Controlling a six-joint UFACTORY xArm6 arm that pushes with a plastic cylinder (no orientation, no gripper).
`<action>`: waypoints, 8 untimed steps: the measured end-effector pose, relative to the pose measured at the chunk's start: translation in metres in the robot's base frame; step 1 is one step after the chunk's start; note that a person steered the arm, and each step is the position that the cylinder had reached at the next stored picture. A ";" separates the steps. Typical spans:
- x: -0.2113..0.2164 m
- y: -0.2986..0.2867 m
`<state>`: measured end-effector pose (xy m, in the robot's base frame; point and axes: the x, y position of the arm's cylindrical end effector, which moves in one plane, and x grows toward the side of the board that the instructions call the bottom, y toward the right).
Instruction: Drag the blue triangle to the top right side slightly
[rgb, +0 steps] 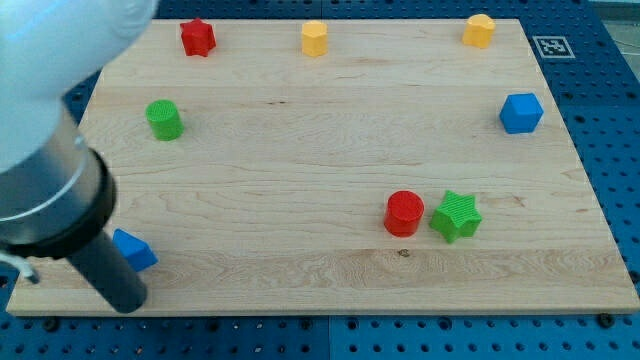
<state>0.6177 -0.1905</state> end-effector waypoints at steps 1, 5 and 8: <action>-0.006 -0.029; -0.030 0.048; -0.035 -0.013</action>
<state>0.5827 -0.2035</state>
